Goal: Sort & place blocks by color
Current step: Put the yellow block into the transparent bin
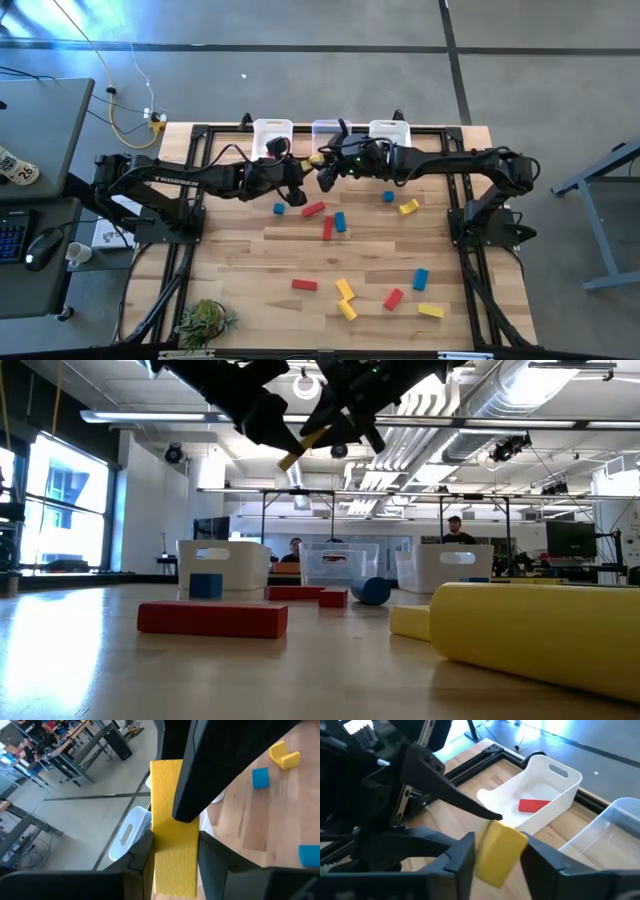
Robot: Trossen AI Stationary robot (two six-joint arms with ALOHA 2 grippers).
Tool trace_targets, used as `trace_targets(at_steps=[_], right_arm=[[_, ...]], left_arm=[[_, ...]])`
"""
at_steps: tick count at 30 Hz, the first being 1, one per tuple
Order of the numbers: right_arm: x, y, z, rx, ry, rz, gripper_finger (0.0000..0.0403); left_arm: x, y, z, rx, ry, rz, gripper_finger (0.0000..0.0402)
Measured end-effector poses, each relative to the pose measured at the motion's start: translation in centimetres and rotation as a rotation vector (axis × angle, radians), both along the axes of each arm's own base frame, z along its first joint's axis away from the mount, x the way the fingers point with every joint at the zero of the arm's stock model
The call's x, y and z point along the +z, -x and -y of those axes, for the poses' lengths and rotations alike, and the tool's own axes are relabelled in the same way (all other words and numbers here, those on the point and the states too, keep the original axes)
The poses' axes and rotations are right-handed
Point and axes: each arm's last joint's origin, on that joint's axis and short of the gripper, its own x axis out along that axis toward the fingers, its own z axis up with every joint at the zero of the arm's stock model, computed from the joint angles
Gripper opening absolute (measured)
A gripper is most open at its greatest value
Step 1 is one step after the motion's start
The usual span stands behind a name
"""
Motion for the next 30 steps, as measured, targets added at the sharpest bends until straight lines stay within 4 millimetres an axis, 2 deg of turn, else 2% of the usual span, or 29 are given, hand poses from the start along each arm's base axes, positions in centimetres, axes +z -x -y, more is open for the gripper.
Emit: trace_targets(at_steps=[5, 7, 19, 30], right_arm=[[-0.2, -0.1, 0.1, 0.014, 0.041, -0.024, 0.0043], [-0.6, -0.1, 0.1, 0.025, 0.06, -0.056, 0.003], [-1.1, 0.4, 0.4, -0.049, 0.118, -0.148, 0.003], [-2.3, 1.6, 3.0, -0.061, 0.253, -0.307, 0.0031]], left_arm=[[0.0, 0.0, 0.0, 0.009, -0.003, 0.0, 0.0092], [0.1, 0.0, 0.1, -0.006, 0.002, 0.011, 0.0094], [0.1, 0.0, 0.1, -0.002, 0.016, 0.018, 0.0101], [-0.8, 0.5, 0.1, 0.07, 0.101, -0.009, 0.0101]])
